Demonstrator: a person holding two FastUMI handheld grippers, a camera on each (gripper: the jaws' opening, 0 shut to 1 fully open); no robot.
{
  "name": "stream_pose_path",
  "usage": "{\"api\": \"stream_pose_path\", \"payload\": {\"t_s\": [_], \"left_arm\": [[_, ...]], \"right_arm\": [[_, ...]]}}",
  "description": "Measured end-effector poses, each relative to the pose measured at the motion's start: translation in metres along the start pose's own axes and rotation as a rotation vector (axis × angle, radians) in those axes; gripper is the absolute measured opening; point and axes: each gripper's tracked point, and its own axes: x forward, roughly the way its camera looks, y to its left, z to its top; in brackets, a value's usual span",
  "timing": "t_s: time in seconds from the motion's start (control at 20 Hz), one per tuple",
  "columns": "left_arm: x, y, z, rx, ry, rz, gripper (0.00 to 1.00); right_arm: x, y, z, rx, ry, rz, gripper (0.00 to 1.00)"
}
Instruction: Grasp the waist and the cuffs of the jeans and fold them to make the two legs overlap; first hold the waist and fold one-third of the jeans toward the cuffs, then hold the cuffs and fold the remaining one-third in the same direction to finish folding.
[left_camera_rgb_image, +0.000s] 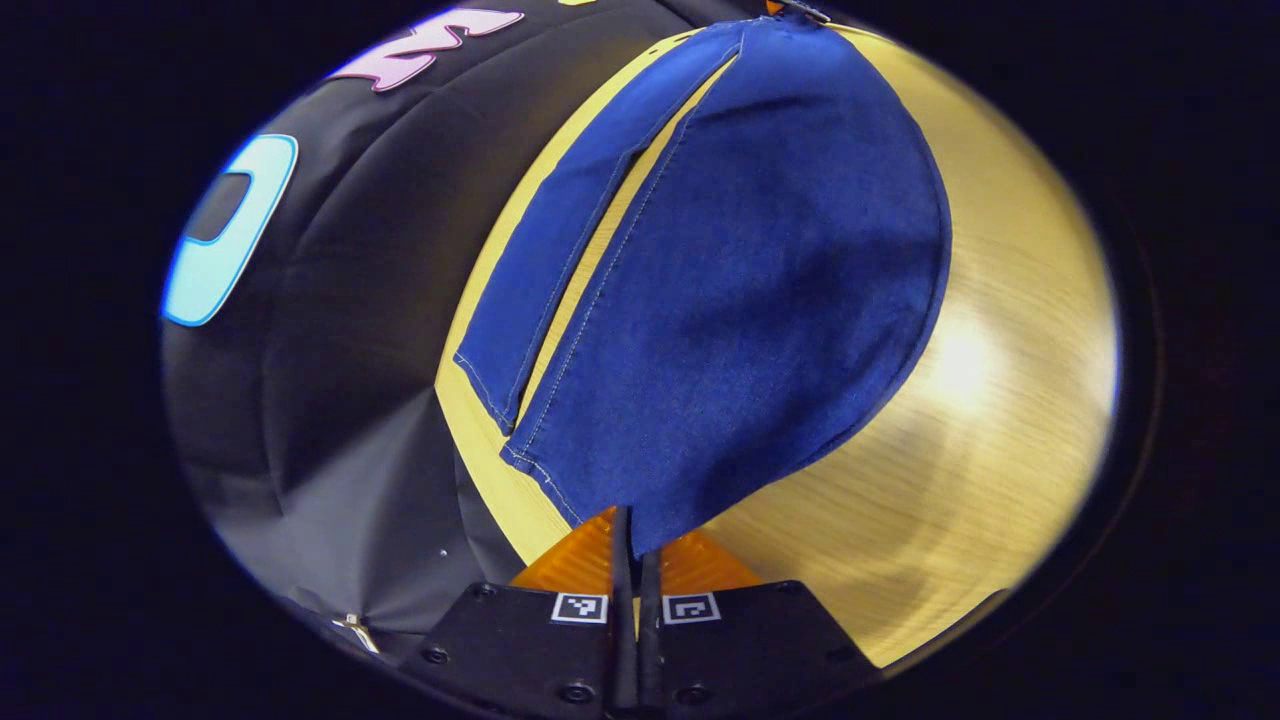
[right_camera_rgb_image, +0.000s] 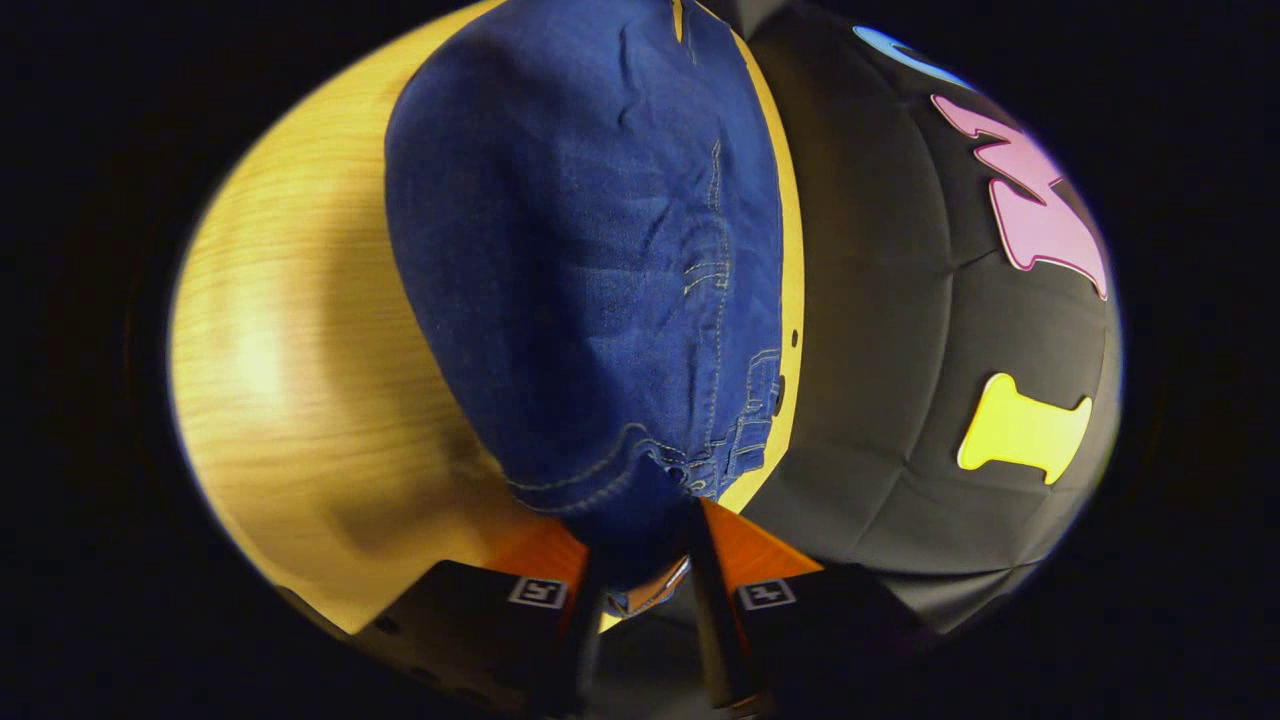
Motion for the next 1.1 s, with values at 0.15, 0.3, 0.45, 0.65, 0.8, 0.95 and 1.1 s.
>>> {"api": "stream_pose_path", "payload": {"t_s": [0.15,0.3,0.45,0.65,0.8,0.95,1.1], "left_arm": [[0.002,0.0,0.001,-0.024,0.005,0.033,0.06],[0.002,0.0,-0.001,-0.061,0.022,0.055,0.06],[-0.001,-0.004,0.001,-0.179,0.043,0.036,0.06],[-0.007,-0.007,0.01,-0.339,0.061,-0.02,0.06],[-0.014,0.012,0.026,-0.484,0.056,0.002,0.06],[-0.016,0.03,0.032,-0.612,0.062,0.022,0.06],[-0.03,0.061,0.053,-0.761,0.032,0.027,0.06]], "right_arm": [[-0.006,0.004,-0.001,0.016,-0.009,0.026,0.17],[-0.007,0.009,-0.007,0.152,-0.011,0.108,0.12],[-0.013,0.007,-0.006,0.122,-0.022,0.114,0.12],[-0.018,-0.003,-0.009,0.111,-0.018,0.11,0.12],[-0.029,-0.035,-0.002,0.197,-0.011,0.079,0.11],[-0.044,-0.072,0.003,0.347,-0.018,0.04,0.11],[-0.046,-0.107,0.013,0.517,-0.024,0.023,0.11]]}}
